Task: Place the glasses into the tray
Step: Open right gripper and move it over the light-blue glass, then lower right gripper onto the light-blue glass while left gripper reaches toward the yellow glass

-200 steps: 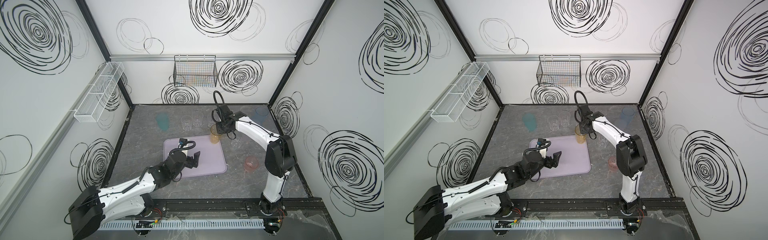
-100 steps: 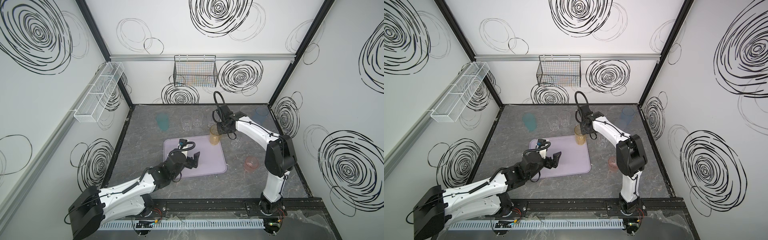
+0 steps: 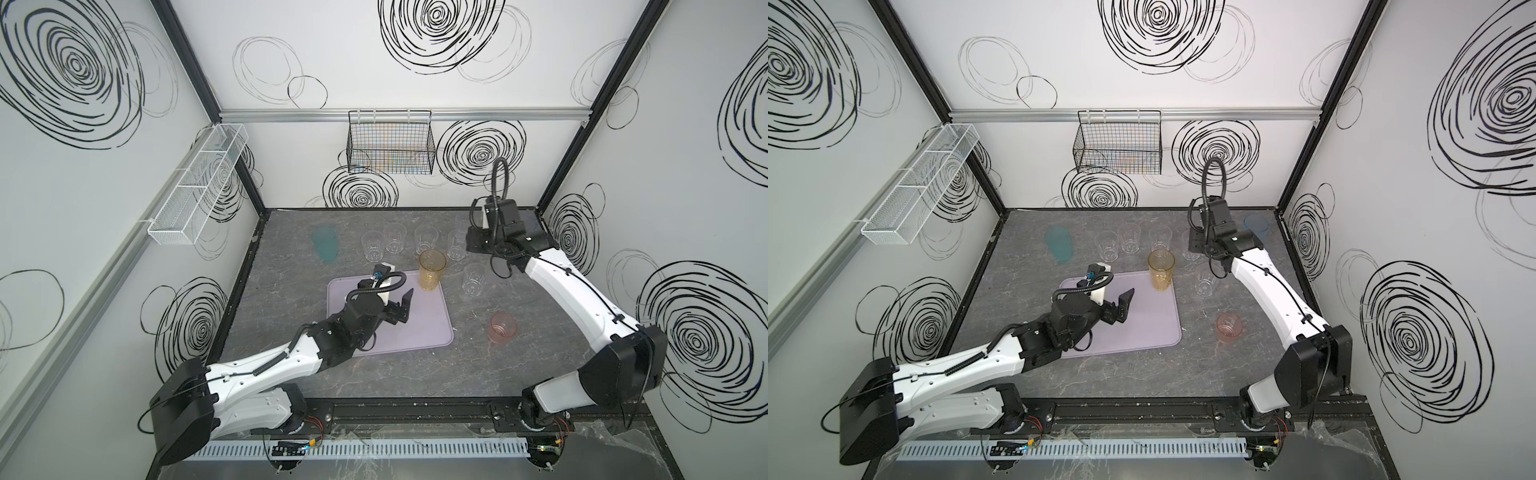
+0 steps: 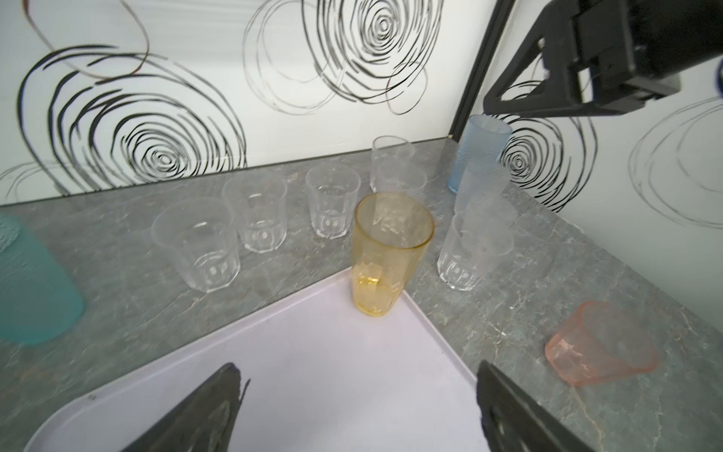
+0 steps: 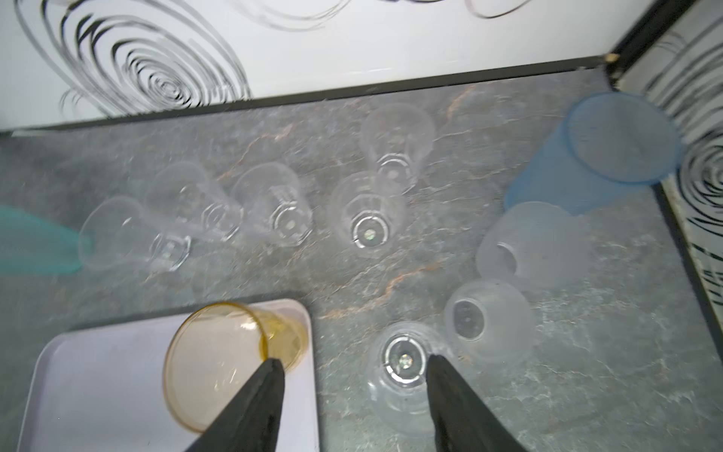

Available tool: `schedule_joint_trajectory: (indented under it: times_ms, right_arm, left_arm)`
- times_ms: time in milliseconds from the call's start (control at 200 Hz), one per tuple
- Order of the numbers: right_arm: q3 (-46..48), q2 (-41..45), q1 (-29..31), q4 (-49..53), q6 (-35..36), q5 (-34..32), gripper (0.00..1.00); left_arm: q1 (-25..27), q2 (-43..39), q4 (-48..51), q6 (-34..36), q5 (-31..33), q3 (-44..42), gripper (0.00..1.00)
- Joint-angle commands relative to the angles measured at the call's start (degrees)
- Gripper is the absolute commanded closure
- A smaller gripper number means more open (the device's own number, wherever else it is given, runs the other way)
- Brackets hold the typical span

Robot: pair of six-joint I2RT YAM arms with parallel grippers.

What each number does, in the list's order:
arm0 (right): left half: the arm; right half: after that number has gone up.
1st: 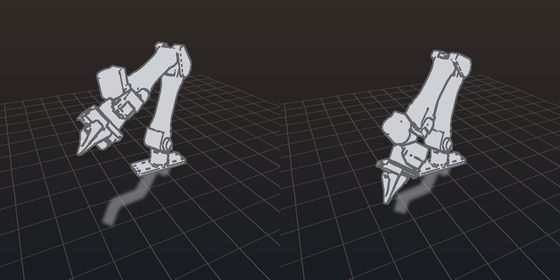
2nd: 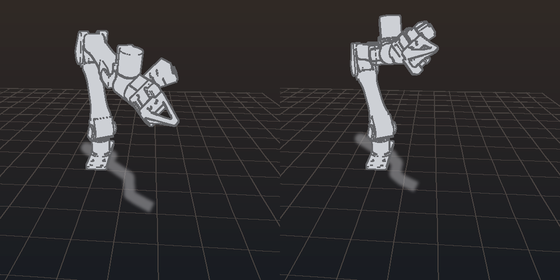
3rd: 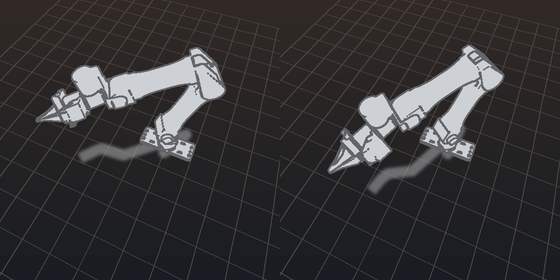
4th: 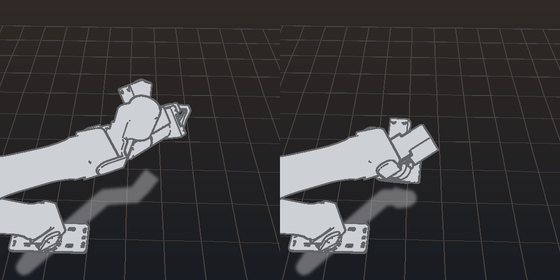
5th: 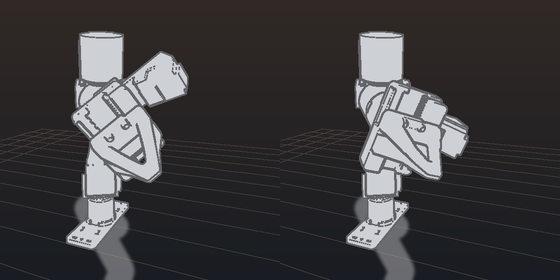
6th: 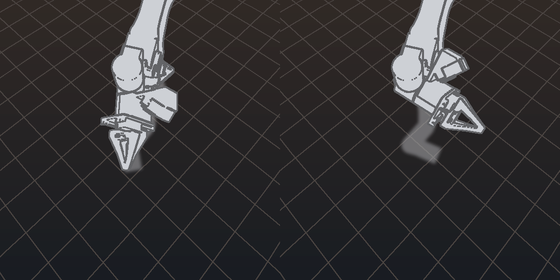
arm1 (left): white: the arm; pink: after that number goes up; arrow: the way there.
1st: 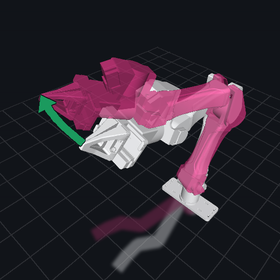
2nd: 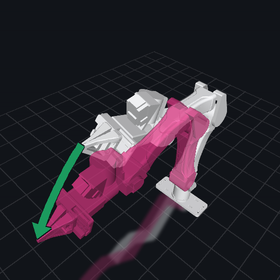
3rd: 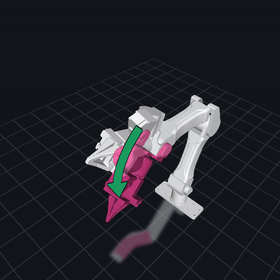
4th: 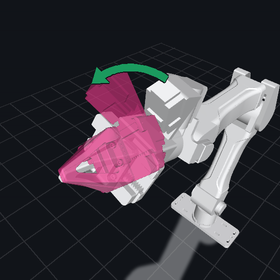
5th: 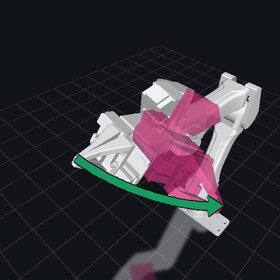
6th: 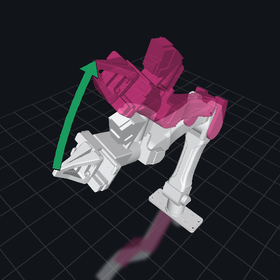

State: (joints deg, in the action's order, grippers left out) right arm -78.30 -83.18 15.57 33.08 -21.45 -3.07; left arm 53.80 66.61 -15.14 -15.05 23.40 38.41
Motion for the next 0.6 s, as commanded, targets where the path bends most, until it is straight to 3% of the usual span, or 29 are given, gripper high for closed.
schedule_joint_trajectory:
  times_ms: [0, 85, 240, 595]
  right_arm:
    - [2.0, 0.1, -7.3, -9.5, -3.8, -1.2, 0.36]
    - [0.1, -2.9, -13.3, -10.3, -5.0, 1.2, 0.36]
    - [-4.1, -9.1, -19.7, -10.8, -7.3, -0.2, 0.35]
    - [-9.0, -19.6, -27.4, -12.2, -10.8, 5.5, 0.36]
  left_arm:
    - [1.5, 5.4, -7.3, 4.0, -2.2, 4.6, 0.04]
    - [2.8, 10.5, -7.7, 4.2, -4.9, 9.0, 0.04]
    - [4.8, 19.7, -8.2, 4.5, -9.4, 15.9, 0.04]
    - [5.3, 30.4, -5.9, 4.9, -15.0, 22.8, 0.04]
